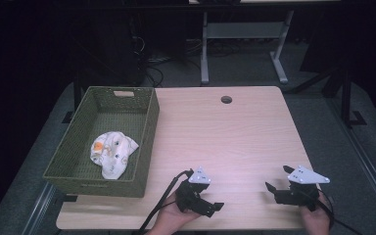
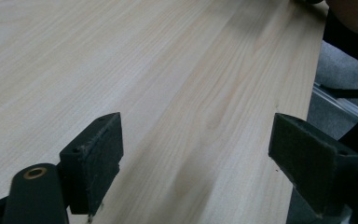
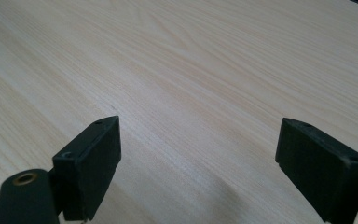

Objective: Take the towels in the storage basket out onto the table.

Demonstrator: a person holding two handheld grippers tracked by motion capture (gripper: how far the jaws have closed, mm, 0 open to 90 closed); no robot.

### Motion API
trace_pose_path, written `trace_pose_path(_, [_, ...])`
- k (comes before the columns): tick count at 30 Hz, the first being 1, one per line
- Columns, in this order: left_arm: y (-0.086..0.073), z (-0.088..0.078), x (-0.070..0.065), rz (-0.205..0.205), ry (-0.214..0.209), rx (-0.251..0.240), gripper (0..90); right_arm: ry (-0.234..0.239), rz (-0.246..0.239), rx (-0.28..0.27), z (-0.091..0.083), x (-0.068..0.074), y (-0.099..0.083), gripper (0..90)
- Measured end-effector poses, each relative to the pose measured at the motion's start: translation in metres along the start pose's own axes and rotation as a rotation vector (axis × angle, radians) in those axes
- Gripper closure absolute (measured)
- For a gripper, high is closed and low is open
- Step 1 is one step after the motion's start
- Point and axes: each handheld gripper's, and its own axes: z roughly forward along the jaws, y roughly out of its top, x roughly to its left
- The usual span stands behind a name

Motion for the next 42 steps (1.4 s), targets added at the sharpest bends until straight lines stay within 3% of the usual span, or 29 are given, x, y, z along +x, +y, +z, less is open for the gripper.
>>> trace_pose_path(7, [0.002, -0.002, 0.002, -0.001, 0.0, -0.001, 18.7, 0.001, 0.005, -0.001, -0.001, 0.001, 0.0, 13.7])
trace_pose_path(12, [0.01, -0.009, 0.006, 0.019, 0.019, 0.002, 19.0, 0.004, -0.008, -0.002, -0.001, 0.004, 0.002, 13.7])
trace_pose_path(16, [0.015, -0.014, 0.011, 0.003, 0.025, -0.003, 18.9, 0.007, -0.02, 0.002, -0.001, 0.009, 0.004, 13.7])
trace_pose_path(21, [0.02, -0.02, 0.015, 0.012, 0.043, 0.012, 18.5, 0.009, -0.03, 0.009, 0.0, 0.012, 0.005, 13.7])
trace_pose_path(27, [0.035, -0.037, 0.023, 0.025, 0.064, 0.001, 18.7, 0.004, -0.021, 0.014, 0.002, 0.009, 0.004, 13.7])
trace_pose_path(32, [0.053, -0.051, 0.028, 0.003, 0.028, 0.0, 18.7, 0.005, -0.02, 0.007, 0.0, 0.01, 0.004, 13.7])
trace_pose_path(37, [0.064, -0.065, 0.033, 0.003, 0.017, 0.021, 19.1, 0.003, -0.017, 0.009, -0.001, 0.009, 0.004, 13.7])
trace_pose_path(42, [0.077, -0.089, 0.049, -0.047, 0.023, 0.019, 19.0, 0.006, -0.022, 0.007, -0.001, 0.009, 0.004, 13.7])
